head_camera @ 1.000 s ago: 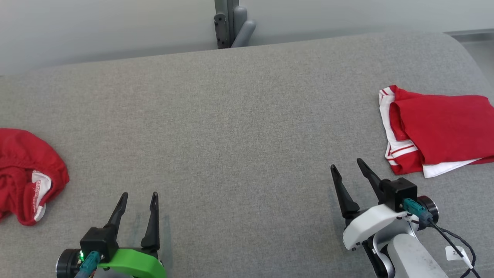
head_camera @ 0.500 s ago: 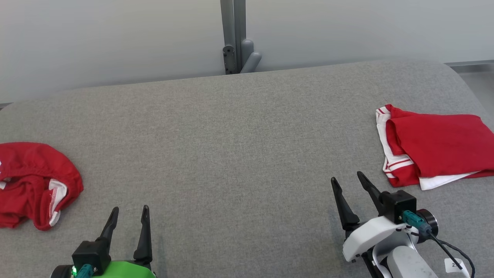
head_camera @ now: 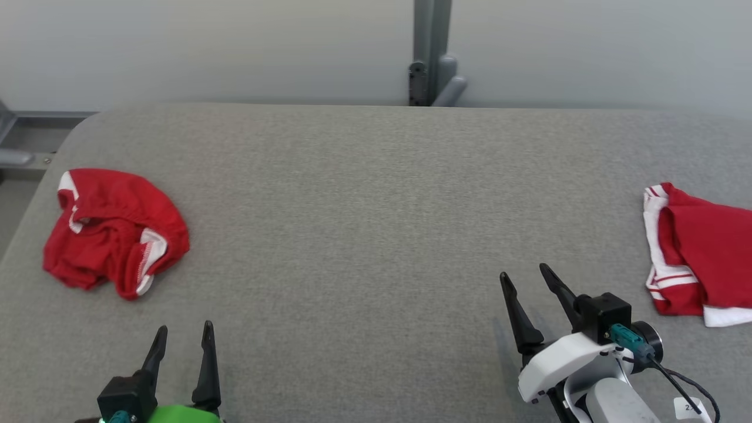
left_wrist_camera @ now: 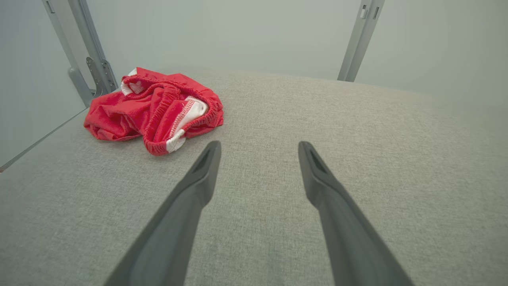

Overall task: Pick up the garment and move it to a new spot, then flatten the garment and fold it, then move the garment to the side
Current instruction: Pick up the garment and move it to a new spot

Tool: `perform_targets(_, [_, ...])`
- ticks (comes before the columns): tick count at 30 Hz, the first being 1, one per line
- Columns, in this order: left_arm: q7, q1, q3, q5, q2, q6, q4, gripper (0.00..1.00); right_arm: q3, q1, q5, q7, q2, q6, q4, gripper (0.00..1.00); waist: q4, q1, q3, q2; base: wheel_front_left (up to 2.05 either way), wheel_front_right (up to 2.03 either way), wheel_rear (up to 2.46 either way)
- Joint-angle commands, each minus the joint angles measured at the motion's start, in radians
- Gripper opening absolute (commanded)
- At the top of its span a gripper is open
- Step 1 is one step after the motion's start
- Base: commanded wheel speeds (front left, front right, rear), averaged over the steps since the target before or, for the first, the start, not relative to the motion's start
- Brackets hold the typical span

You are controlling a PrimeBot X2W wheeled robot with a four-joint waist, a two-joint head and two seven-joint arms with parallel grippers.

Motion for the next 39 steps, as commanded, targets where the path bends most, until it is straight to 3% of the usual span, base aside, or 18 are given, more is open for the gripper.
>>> perform_targets(1, [0.0,0.028,0.012,0.009,0.004,-0.002,0.004,1.0,0.006,0.01,0.01,0.0,-0.001,-0.001,0.004,1.0,0.136,0.0,-0.016,0.0,0.0,0.0,0.0])
perform_targets(6, [0.0,0.059,0.052,0.012,0.003,-0.006,0.011,1.0,0.055,-0.003,0.045,0.0,-0.002,-0.001,0.009,1.0,0.23,0.0,-0.023,0.0,0.0,0.0,0.0])
perform_targets(10, [0.0,0.073,0.071,0.0,0.003,-0.008,0.016,1.0,0.071,-0.013,0.048,0.0,-0.002,-0.001,0.01,1.0,0.259,0.0,-0.018,0.0,0.0,0.0,0.0])
perform_targets(18, [0.0,0.021,0.082,-0.057,0.005,-0.015,0.044,1.0,0.071,-0.042,0.02,0.0,-0.002,-0.001,0.013,1.0,0.227,0.0,0.03,0.0,0.0,0.0,0.0])
perform_targets(24, [0.0,-0.079,0.062,-0.113,0.049,-0.017,0.102,1.0,0.055,-0.061,-0.008,0.0,-0.016,-0.001,0.009,1.0,0.193,0.0,0.093,0.0,0.0,0.0,0.0])
perform_targets(31, [0.0,-0.244,0.0,-0.256,0.208,-0.017,0.146,1.0,0.03,-0.09,-0.029,0.0,-0.045,-0.001,-0.01,1.0,0.154,0.0,0.178,0.0,0.0,0.0,0.0])
perform_targets(39, [0.073,-0.478,-0.198,-0.499,0.414,-0.016,0.253,1.0,-0.015,-0.144,-0.047,0.0,-0.06,-0.001,-0.055,1.0,0.105,0.0,0.283,0.0,0.0,0.0,0.0])
